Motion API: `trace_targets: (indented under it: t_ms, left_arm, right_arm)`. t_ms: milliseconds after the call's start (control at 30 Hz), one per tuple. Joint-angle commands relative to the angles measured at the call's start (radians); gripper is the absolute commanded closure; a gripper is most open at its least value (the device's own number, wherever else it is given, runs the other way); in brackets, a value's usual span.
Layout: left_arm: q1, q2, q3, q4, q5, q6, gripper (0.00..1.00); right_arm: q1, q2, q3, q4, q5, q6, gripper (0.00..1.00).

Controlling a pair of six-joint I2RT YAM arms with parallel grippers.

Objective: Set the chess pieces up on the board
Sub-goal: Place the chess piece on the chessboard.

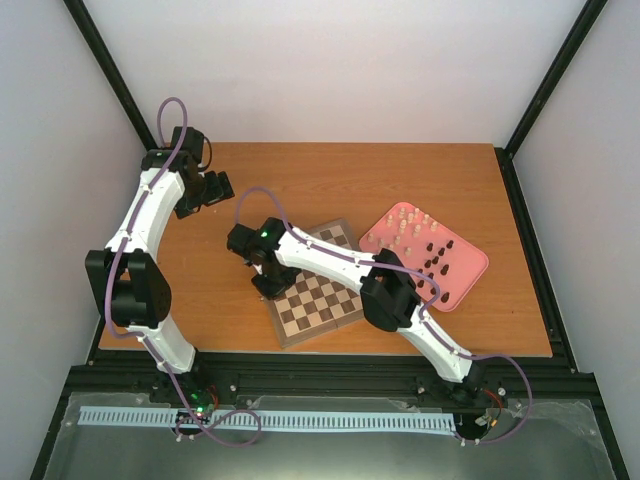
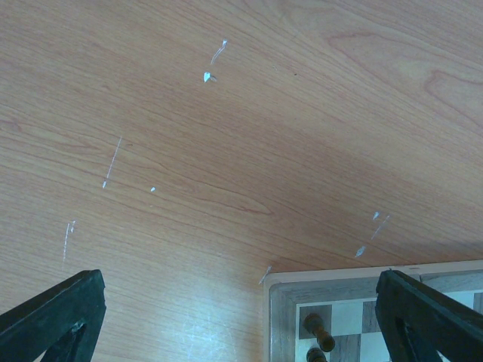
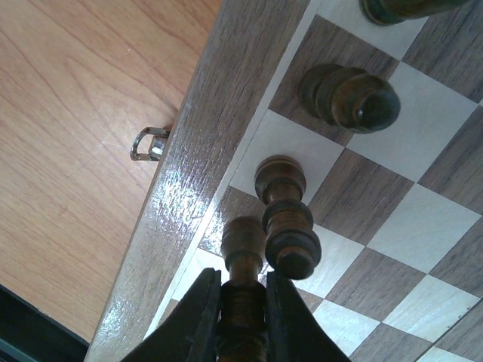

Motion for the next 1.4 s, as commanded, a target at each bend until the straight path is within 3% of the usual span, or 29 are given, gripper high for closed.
trace_targets:
  t_ms: [0, 400, 667, 1033, 1200, 1367]
  left_arm:
    - [-0.003, -0.029, 0.015, 0.010, -0.005, -0.005, 0.00]
    - [-0.003, -0.030, 0.016, 0.010, -0.006, -0.005, 0.00]
    - [-0.004, -0.030, 0.017, 0.009, -0.008, -0.003, 0.00]
    - [-0.003, -0.033, 0.023, 0.003, -0.024, -0.001, 0.00]
    - [-0.003, -0.034, 0.029, -0.001, -0.032, 0.002, 0.00]
    - [-0.004, -0.030, 0.036, -0.003, -0.030, 0.000, 0.00]
  right_arm:
    - [0.017, 0.018, 0.031, -0.017, -0.008, -0.011, 0.94]
    - [0.017, 0.006, 0.031, -0.018, 0.007, -0.010, 0.80]
    - [0.022, -0.022, 0.032, -0.005, -0.002, -0.025, 0.46]
    - [0.011, -0.209, 0.016, -0.042, 0.103, 0.008, 0.33]
    - [-0.074, -0.399, -0.164, -0.049, 0.203, 0.080, 0.31]
    - [-0.310, -0.657, -0.504, -0.002, 0.219, 0.180, 0.31]
